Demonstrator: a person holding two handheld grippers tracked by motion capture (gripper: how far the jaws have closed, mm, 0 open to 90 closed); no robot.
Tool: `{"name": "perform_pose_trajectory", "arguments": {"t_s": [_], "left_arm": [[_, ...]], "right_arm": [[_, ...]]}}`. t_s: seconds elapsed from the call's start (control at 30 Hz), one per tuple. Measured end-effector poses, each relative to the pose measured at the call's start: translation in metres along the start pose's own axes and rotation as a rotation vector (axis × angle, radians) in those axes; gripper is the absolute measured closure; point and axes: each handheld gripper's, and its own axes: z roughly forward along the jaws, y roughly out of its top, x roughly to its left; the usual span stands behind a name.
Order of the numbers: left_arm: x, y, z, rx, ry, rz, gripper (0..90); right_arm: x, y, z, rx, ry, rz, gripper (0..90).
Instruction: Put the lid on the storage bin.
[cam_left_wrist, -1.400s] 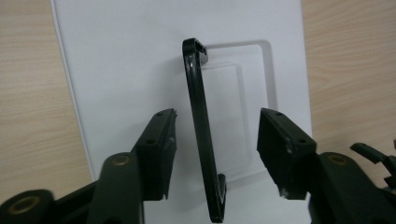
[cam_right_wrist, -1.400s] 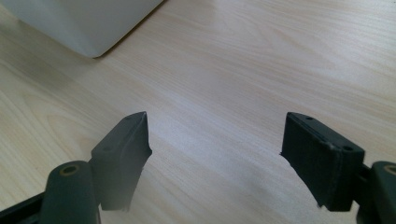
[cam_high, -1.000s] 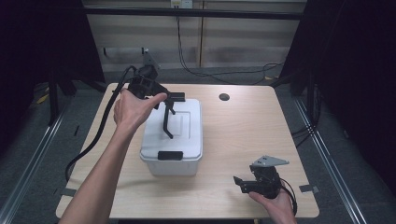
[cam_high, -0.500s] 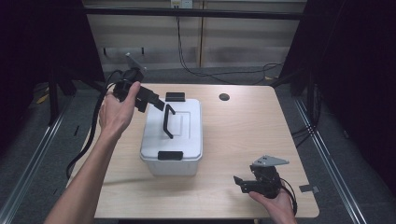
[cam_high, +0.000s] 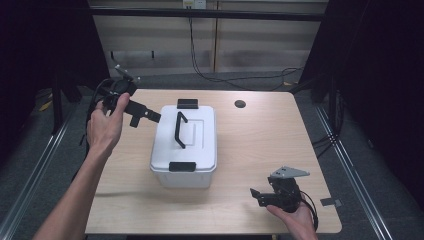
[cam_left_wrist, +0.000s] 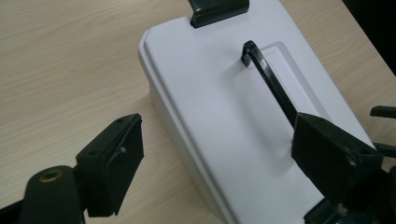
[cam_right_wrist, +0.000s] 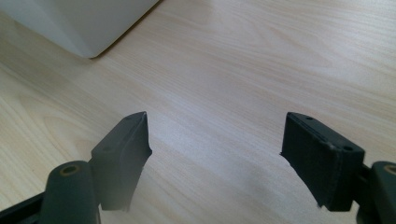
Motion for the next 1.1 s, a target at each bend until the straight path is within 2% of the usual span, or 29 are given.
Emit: {"name": "perform_pose_trajectory", "arguments": {"t_s": [0.1, 0.17, 0.2, 0.33, 0.4, 0.5, 0.57, 0.7, 0.8, 0.87, 0.9, 0.97, 1.03, 1.1], "left_arm": [[0.006, -0.006, -0.002, -0.016, 0.008, -0.002, 20.1], [0.01, -0.011, -0.005, -0.048, 0.001, -0.029, 21.3], [0.012, -0.013, -0.006, -0.058, 0.001, -0.028, 21.4], [0.02, -0.027, -0.012, -0.107, 0.001, -0.037, 16.2], [0.025, -0.035, -0.014, -0.132, 0.001, -0.041, 16.3], [0.033, -0.046, -0.016, -0.147, -0.006, -0.034, 16.3], [0.037, -0.052, -0.019, -0.133, -0.005, -0.018, 16.3], [0.042, -0.065, -0.029, -0.165, 0.013, 0.009, 16.3], [0.047, -0.073, -0.032, -0.178, 0.009, 0.004, 16.2], [0.048, -0.079, -0.032, -0.174, 0.034, 0.01, 16.2], [0.049, -0.082, -0.031, -0.177, 0.033, 0.012, 16.2], [0.05, -0.088, -0.031, -0.203, 0.003, 0.01, 16.2], [0.051, -0.096, -0.032, -0.23, -0.031, 0.033, 16.2], [0.05, -0.103, -0.03, -0.221, -0.016, 0.024, 16.2]], "right_arm": [[0.0, 0.0, 0.0, 0.001, 0.0, 0.001, 22.8], [0.0, 0.0, 0.0, -0.001, 0.001, -0.001, 22.8], [0.0, 0.0, 0.0, -0.001, 0.002, 0.001, 22.8], [-0.001, 0.0, 0.0, -0.005, 0.004, 0.0, 22.8], [0.0, 0.0, 0.0, -0.002, 0.003, 0.002, 22.8], [0.0, 0.0, 0.0, 0.0, 0.002, 0.001, 22.8], [0.0, 0.0, 0.0, -0.002, 0.002, 0.001, 22.8], [-0.001, 0.0, 0.0, -0.001, 0.001, 0.003, 22.8], [-0.001, 0.0, 0.0, -0.003, -0.001, 0.003, 22.8], [-0.001, 0.0, 0.001, 0.0, -0.002, 0.004, 22.8], [-0.001, 0.0, 0.001, -0.001, -0.002, 0.004, 22.8], [-0.001, 0.0, 0.001, 0.003, -0.003, 0.006, 22.8], [-0.001, 0.0, 0.001, 0.001, -0.004, 0.011, 22.8], [-0.001, 0.0, 0.0, 0.002, -0.005, 0.01, 22.8]]}}
